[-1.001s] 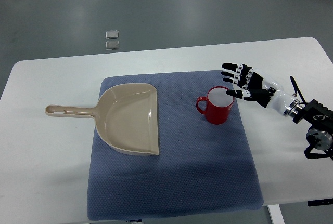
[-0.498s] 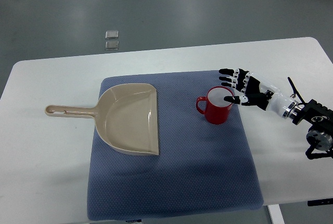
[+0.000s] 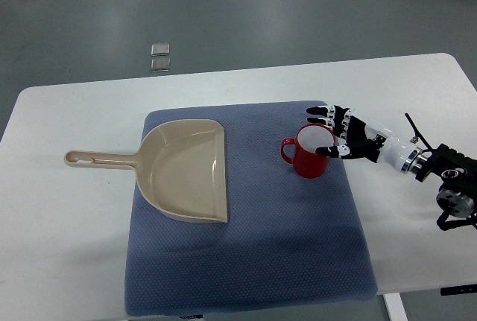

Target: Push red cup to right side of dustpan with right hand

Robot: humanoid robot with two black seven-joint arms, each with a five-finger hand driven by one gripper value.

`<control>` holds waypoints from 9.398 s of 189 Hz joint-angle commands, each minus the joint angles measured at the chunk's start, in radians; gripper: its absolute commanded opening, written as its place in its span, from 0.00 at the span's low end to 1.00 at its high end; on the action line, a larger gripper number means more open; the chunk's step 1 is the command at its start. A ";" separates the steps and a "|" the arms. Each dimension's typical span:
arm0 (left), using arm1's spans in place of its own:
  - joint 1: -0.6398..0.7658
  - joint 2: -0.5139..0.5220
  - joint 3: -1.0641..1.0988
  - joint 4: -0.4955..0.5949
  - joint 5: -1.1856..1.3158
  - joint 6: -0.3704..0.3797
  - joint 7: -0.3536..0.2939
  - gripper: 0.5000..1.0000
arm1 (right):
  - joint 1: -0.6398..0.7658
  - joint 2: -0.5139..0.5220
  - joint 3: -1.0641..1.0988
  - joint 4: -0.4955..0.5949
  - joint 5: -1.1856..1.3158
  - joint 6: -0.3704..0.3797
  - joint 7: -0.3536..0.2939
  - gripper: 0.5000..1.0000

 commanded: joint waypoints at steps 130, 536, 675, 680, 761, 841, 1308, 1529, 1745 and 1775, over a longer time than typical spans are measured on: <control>0.000 0.000 0.000 0.000 0.000 0.000 0.000 1.00 | -0.005 0.003 -0.014 0.018 -0.034 0.011 0.000 0.84; 0.000 0.000 0.000 0.000 0.000 0.000 0.000 1.00 | -0.002 0.110 -0.020 -0.011 -0.063 -0.083 0.000 0.64; 0.000 0.000 0.000 0.000 0.000 0.000 0.000 1.00 | 0.001 0.178 -0.020 -0.007 -0.063 -0.118 0.000 0.59; 0.000 0.000 0.000 0.000 0.000 0.000 0.000 1.00 | 0.002 0.179 -0.020 -0.007 -0.063 -0.121 0.000 0.59; 0.000 0.000 0.000 0.000 0.000 0.000 0.000 1.00 | 0.004 0.263 -0.025 -0.008 -0.092 -0.215 0.000 0.58; 0.000 0.000 0.000 0.000 0.000 0.000 0.000 1.00 | 0.002 0.329 -0.025 -0.028 -0.094 -0.284 0.000 0.54; 0.000 0.000 0.000 0.000 0.000 0.000 0.000 1.00 | 0.035 0.385 -0.078 -0.043 -0.121 -0.427 0.000 0.49; 0.000 0.000 0.000 0.000 0.000 0.000 0.000 1.00 | 0.035 0.385 -0.117 -0.017 -0.103 -0.405 0.000 0.72; 0.000 0.000 0.000 0.000 0.000 0.000 0.000 1.00 | 0.015 0.385 -0.120 0.039 -0.114 -0.397 0.000 0.83; 0.000 0.000 0.000 0.000 0.000 0.000 0.000 1.00 | 0.013 0.385 -0.121 0.039 -0.114 -0.397 0.000 0.82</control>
